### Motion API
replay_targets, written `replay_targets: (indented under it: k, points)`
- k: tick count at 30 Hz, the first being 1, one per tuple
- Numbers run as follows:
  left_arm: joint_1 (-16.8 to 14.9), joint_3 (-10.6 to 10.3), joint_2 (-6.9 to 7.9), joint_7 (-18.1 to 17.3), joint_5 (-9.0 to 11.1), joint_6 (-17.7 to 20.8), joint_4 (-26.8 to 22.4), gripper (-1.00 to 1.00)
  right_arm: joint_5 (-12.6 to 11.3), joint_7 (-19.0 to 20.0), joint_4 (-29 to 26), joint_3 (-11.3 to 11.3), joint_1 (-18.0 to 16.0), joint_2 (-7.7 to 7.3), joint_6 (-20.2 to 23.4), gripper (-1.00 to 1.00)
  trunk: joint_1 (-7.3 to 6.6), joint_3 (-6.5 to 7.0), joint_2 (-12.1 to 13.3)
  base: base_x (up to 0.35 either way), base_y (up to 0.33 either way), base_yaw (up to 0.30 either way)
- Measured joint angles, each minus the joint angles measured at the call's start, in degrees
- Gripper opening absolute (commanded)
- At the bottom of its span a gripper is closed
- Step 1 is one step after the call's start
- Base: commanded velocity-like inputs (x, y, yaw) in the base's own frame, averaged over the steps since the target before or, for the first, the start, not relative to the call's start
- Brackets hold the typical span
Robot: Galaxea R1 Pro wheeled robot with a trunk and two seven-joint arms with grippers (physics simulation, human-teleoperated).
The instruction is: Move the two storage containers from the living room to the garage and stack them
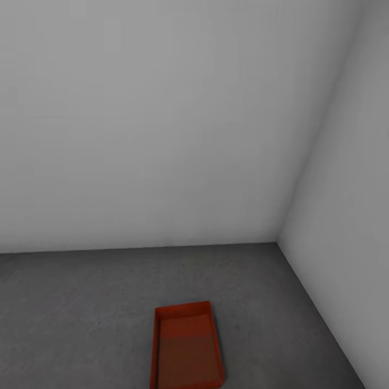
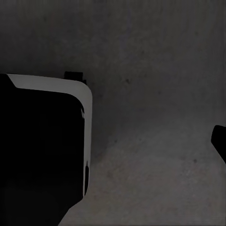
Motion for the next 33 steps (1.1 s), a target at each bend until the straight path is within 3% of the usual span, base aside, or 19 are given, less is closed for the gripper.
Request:
replay_targets:
  k: [12, 21, 33]
  points:
    - [0.0, 0.0, -0.05, -0.3, 0.0, 0.0, 0.0, 1.00, 0.0, 0.0, 0.0, 0.0, 0.7, 0.06, 0.0, 1.00, 0.00, 1.11, 0.0, 0.000, 0.000, 0.000]
    - [0.0, 0.1, -2.72, -0.7, 0.4, 0.2, 0.3, 1.00, 0.0, 0.0, 0.0, 0.0, 2.0, 0.34, -0.1, 1.00, 0.00, 1.94, 0.0, 0.000, 0.000, 0.000]
    - [0.4, 0.1, -2.86, -0.7, 0.5, 0.7, 0.4, 1.00, -0.2, -0.1, 0.0, 0.0, 2.4, 0.29, -0.2, 1.00, 0.00, 3.04, 0.0, 0.000, 0.000, 0.000]
